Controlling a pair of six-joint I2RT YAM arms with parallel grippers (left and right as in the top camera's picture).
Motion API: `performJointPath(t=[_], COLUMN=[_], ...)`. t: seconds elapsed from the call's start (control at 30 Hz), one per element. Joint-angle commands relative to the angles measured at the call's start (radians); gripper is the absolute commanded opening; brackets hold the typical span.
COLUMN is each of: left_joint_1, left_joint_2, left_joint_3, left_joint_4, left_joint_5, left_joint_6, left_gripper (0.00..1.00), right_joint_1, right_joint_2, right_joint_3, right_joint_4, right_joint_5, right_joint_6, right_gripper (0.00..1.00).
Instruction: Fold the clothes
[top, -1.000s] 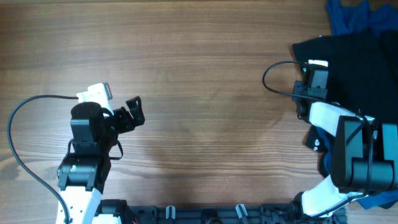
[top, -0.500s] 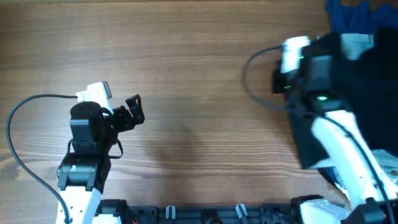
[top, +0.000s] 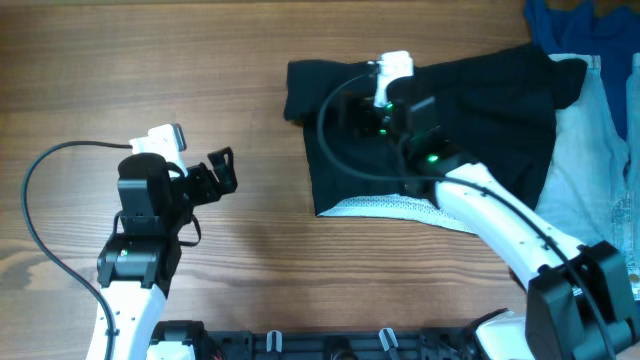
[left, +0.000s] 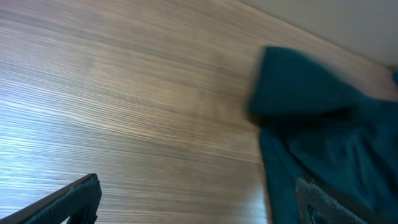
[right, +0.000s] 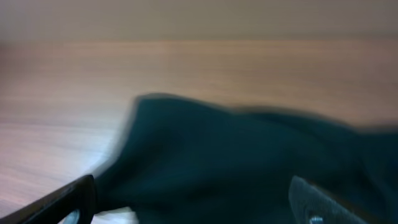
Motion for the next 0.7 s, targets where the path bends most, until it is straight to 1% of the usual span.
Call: performJointPath(t=[0.0, 0.07, 0.17, 0.2, 0.23, 0.33, 0.4, 0.47, 0.53, 0.67], left_joint_1=[0.005, -0.008, -0.056, -0.09, -0.128, -0.228, -0.312, -0.385, -0.439, -0.521], left_joint_2=[0.021, 0.04, 0.076, 0.102, 0.136, 0.227, 0.312, 0.414, 0.522, 0.711], left_joint_3=[0.016, 0.016, 0.016, 0.016, 0.016, 0.016, 0.016, 0.016, 0.016, 0.016], left_joint_4=[0.003, 0.003, 0.003, 0.006, 0.017, 0.066, 0.121, 0.18, 0.24, 0.378], left_joint_5=[0.168, 0.228, 0.235, 0.234, 0.235, 0.235, 0.234, 0.234, 0.234, 0.234], left_joint_6=[-0.008, -0.008, -0.012, -0.031, -0.061, -0.122, -0.192, -0.266, -0.38, -0.601], left_gripper=[1.0, 1.0, 1.0, 1.0, 1.0, 1.0, 1.0, 1.0, 0.99, 0.94], right_joint_1=[-0.086, -0.138, -0.192, -0.219, -0.238, -0.256, -0.256, -0.256, -0.256, -0.256], right_joint_2=[-0.081, -0.14, -0.206, -0.233, -0.252, -0.275, -0.275, -0.275, -0.275, -0.275], right_joint_3=[0.004, 0.004, 0.004, 0.004, 0.004, 0.004, 0.004, 0.004, 0.004, 0.004], right_joint_4=[-0.095, -0.123, -0.208, -0.276, -0.337, -0.445, -0.507, -0.534, -0.55, -0.566], right_joint_5=[0.041, 0.045, 0.071, 0.068, 0.067, 0.069, 0.072, 0.071, 0.072, 0.071], right_joint_6=[-0.06, -0.129, -0.089, -0.05, -0.043, -0.048, -0.047, -0.045, -0.046, -0.045], right_gripper=[1.0, 1.0, 1.0, 1.0, 1.0, 1.0, 1.0, 1.0, 1.0, 1.0])
